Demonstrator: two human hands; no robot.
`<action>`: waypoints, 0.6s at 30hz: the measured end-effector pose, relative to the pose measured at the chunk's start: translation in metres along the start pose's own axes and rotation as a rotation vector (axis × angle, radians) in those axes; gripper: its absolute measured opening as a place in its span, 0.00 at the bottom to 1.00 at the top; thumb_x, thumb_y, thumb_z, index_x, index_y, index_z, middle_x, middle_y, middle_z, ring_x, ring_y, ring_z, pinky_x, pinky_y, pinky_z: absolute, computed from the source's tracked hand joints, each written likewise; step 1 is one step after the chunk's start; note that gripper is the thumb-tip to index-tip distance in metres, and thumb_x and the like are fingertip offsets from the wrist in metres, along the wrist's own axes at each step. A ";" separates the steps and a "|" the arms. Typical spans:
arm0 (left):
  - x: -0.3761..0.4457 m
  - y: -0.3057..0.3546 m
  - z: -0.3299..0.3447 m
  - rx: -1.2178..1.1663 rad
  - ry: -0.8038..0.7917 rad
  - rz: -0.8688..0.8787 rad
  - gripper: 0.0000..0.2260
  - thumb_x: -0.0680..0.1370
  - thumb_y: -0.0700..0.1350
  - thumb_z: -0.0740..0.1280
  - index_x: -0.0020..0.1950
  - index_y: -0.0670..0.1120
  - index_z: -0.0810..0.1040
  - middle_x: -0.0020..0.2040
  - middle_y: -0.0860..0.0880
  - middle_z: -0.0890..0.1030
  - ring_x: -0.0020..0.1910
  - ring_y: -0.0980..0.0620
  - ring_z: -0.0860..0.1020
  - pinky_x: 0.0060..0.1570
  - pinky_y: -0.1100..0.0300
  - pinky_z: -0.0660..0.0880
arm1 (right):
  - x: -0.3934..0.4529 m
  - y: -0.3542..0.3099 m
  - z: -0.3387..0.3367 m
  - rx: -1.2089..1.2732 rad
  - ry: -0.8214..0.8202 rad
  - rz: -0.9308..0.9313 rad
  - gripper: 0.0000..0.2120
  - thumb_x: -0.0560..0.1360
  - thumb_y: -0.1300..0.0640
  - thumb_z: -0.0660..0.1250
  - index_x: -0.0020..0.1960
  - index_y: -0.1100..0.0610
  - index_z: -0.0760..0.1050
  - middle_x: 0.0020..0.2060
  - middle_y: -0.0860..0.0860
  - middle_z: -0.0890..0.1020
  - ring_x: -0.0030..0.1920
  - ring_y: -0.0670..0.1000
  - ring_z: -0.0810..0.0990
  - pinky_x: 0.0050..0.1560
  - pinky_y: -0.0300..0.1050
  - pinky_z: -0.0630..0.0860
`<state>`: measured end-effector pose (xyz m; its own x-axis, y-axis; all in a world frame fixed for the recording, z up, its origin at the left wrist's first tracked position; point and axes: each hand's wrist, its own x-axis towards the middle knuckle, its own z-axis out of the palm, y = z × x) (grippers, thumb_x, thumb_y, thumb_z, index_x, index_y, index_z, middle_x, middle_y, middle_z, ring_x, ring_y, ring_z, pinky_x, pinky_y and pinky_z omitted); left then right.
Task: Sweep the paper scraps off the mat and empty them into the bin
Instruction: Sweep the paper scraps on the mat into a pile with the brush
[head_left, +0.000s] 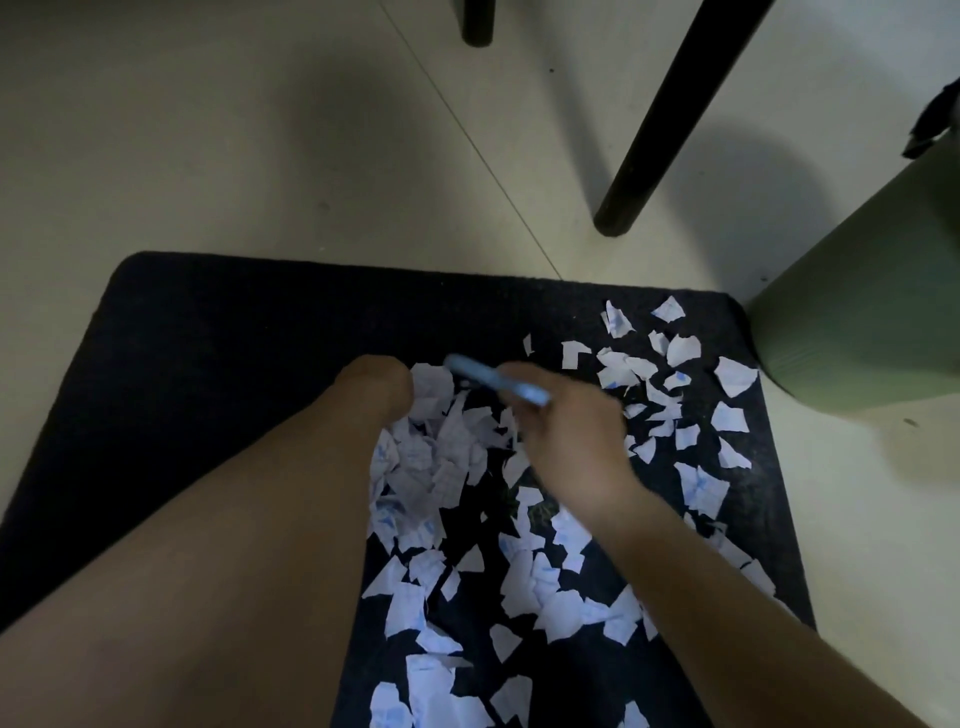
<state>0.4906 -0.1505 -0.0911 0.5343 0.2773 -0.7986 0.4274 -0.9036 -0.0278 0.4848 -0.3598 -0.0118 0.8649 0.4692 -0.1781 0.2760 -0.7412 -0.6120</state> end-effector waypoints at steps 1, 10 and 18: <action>0.000 0.000 0.001 -0.006 0.001 0.004 0.16 0.82 0.44 0.58 0.68 0.42 0.70 0.64 0.43 0.73 0.56 0.50 0.73 0.61 0.60 0.70 | 0.004 0.005 -0.013 -0.017 0.082 0.017 0.13 0.79 0.56 0.62 0.61 0.46 0.76 0.37 0.48 0.81 0.31 0.48 0.77 0.35 0.44 0.76; 0.007 0.002 0.005 0.024 0.015 0.006 0.15 0.83 0.44 0.55 0.67 0.42 0.70 0.39 0.51 0.67 0.43 0.54 0.69 0.56 0.60 0.72 | 0.076 0.108 -0.097 -0.283 0.370 0.349 0.16 0.80 0.50 0.57 0.63 0.53 0.75 0.46 0.64 0.80 0.50 0.66 0.78 0.49 0.53 0.71; 0.005 0.010 -0.003 0.059 -0.043 -0.060 0.17 0.83 0.45 0.55 0.70 0.42 0.68 0.37 0.52 0.64 0.32 0.58 0.62 0.51 0.64 0.70 | 0.092 0.131 -0.095 -0.307 0.309 0.372 0.16 0.81 0.52 0.57 0.59 0.60 0.76 0.49 0.65 0.80 0.50 0.65 0.78 0.47 0.51 0.71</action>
<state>0.5001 -0.1571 -0.0935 0.4764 0.3188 -0.8194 0.4137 -0.9036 -0.1110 0.6403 -0.4595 -0.0352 0.9968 0.0222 -0.0769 -0.0012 -0.9567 -0.2912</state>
